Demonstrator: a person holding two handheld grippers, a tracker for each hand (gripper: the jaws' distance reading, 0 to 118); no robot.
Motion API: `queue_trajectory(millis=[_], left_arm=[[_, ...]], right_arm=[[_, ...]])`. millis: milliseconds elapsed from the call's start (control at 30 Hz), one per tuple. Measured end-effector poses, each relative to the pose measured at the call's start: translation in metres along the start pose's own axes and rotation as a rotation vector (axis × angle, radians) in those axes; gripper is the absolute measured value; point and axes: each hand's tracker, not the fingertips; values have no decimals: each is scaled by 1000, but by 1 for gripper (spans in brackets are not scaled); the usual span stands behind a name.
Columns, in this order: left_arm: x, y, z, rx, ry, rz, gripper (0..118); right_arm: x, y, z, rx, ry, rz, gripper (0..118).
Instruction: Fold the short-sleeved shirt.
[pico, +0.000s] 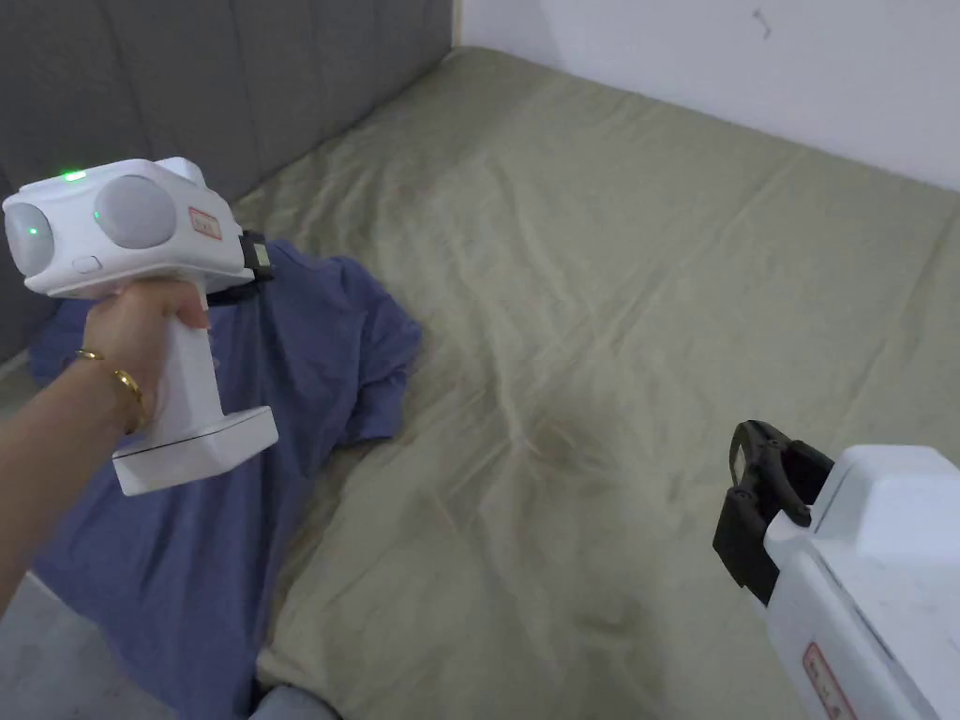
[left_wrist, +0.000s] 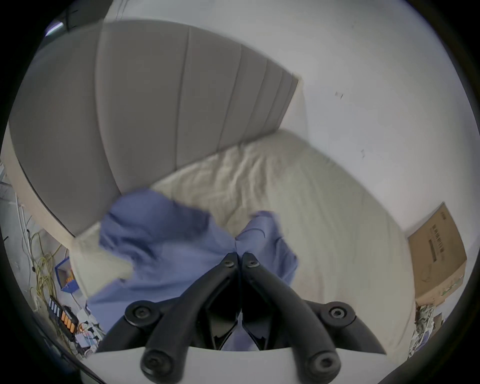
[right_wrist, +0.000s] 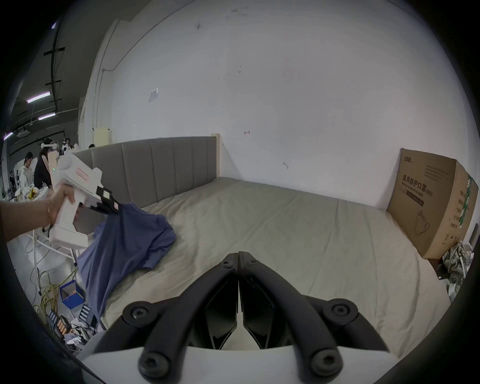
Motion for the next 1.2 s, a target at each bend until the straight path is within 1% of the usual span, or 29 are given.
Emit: queue_trajectory(millis=[133, 233, 300, 433, 567, 633, 700, 767, 900, 1067, 1200], left_arm=[[4, 24, 71, 140, -89, 19, 0], [24, 42, 126, 243, -151, -65, 0], [47, 53, 159, 325, -196, -125, 0], [104, 71, 243, 477, -363, -167, 0], [161, 92, 295, 579, -468, -240, 0], [190, 101, 318, 592, -538, -236, 0], [214, 115, 332, 601, -589, -226, 0], [240, 118, 343, 608, -606, -232, 0], [289, 113, 345, 565, -686, -269, 0], [343, 65, 325, 483, -726, -376, 0], [375, 3, 271, 353, -697, -454, 0]], right_arm=[[-1, 4, 24, 35, -5, -20, 0], [1, 5, 43, 63, -11, -34, 0], [3, 7, 58, 89, -22, -40, 0], [14, 11, 86, 134, -58, -45, 0], [33, 18, 114, 179, -125, -51, 0], [45, 22, 128, 198, -168, -53, 0], [57, 26, 142, 215, -211, -52, 0], [68, 28, 156, 236, -254, -52, 0], [88, 28, 184, 260, -340, -61, 0], [108, 20, 210, 259, -422, -73, 0], [121, 9, 220, 243, -450, -94, 0]])
